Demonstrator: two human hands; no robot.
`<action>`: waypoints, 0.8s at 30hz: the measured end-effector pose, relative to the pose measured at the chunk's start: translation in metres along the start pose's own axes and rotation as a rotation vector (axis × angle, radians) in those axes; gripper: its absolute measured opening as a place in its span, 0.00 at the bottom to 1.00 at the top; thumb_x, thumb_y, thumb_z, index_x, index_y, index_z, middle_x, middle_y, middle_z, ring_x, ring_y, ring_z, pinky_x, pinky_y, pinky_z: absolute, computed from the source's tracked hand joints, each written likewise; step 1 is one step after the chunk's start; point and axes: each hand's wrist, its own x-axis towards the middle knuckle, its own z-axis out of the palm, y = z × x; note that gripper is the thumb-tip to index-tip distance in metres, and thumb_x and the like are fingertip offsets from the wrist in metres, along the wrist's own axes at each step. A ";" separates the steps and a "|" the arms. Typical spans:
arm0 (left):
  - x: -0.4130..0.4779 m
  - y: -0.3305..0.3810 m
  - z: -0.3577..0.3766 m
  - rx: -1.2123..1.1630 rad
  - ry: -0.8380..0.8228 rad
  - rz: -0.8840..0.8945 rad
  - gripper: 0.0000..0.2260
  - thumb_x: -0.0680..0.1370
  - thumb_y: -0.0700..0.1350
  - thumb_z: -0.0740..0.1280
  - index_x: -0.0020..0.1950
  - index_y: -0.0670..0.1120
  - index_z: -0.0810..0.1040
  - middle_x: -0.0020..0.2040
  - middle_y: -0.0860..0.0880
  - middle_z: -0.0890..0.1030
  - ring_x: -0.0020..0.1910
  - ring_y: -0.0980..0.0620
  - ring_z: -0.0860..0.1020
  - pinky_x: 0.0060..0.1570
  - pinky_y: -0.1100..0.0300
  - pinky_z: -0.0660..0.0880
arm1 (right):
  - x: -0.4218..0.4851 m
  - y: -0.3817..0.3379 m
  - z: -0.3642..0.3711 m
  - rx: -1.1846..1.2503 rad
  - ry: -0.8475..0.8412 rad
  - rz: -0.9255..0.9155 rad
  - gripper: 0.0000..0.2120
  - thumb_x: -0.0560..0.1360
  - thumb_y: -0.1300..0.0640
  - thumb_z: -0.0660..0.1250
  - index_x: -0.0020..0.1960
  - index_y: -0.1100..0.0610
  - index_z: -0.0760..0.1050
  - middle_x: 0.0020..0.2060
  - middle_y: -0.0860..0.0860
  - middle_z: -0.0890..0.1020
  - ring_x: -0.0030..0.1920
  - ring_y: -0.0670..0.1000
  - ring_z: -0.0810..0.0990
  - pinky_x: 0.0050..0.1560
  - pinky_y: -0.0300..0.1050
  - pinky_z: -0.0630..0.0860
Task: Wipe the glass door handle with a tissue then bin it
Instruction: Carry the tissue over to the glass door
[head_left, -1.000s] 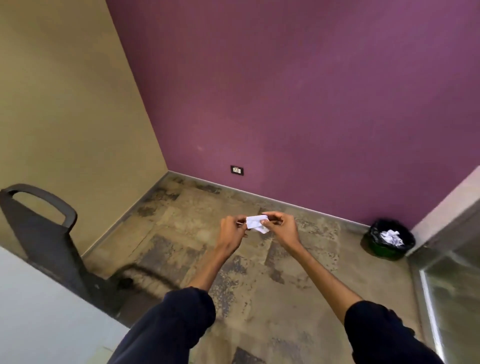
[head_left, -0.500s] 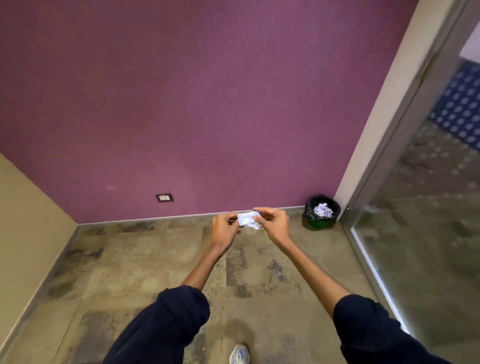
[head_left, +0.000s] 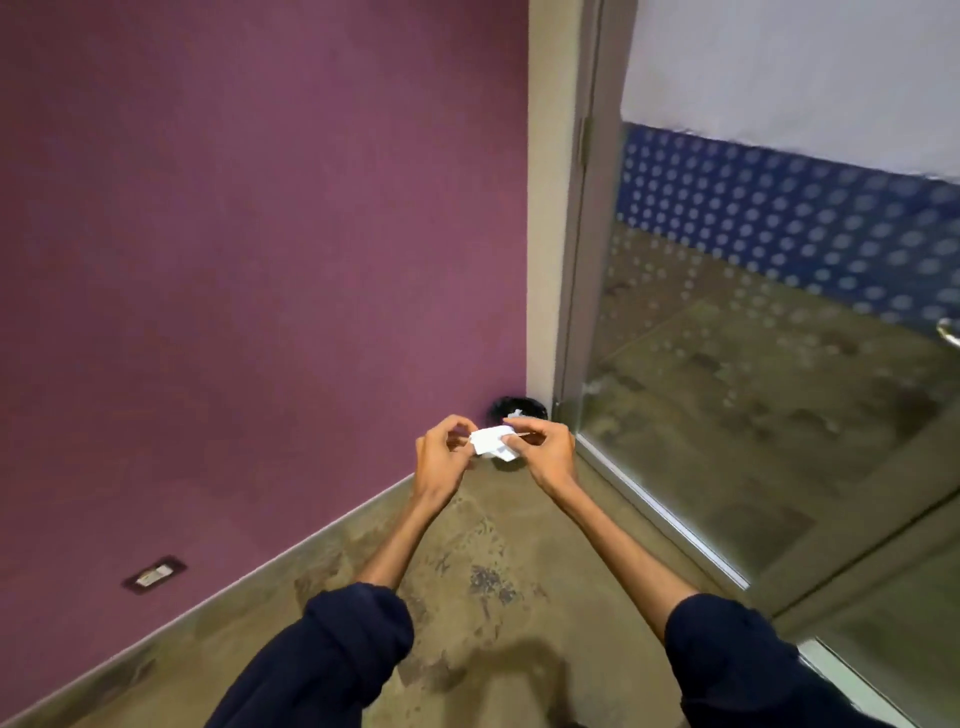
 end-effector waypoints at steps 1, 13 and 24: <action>0.011 0.006 0.013 0.011 -0.036 0.034 0.05 0.73 0.35 0.72 0.46 0.43 0.82 0.41 0.45 0.84 0.40 0.53 0.82 0.39 0.52 0.84 | 0.008 0.002 -0.012 0.004 0.049 0.011 0.12 0.70 0.69 0.73 0.53 0.63 0.83 0.45 0.55 0.86 0.40 0.44 0.83 0.44 0.33 0.79; 0.097 0.095 0.208 -0.060 -0.430 0.239 0.02 0.74 0.38 0.73 0.46 0.42 0.83 0.42 0.44 0.85 0.39 0.57 0.81 0.37 0.72 0.75 | 0.061 0.026 -0.197 -0.053 0.521 0.096 0.12 0.69 0.71 0.72 0.52 0.64 0.84 0.45 0.59 0.86 0.40 0.45 0.81 0.40 0.30 0.76; 0.091 0.174 0.374 -0.155 -0.707 0.351 0.03 0.73 0.36 0.72 0.44 0.43 0.83 0.37 0.48 0.84 0.36 0.56 0.81 0.39 0.50 0.84 | 0.046 0.037 -0.349 -0.039 0.882 0.154 0.12 0.70 0.73 0.69 0.53 0.67 0.82 0.48 0.62 0.85 0.45 0.51 0.83 0.43 0.30 0.77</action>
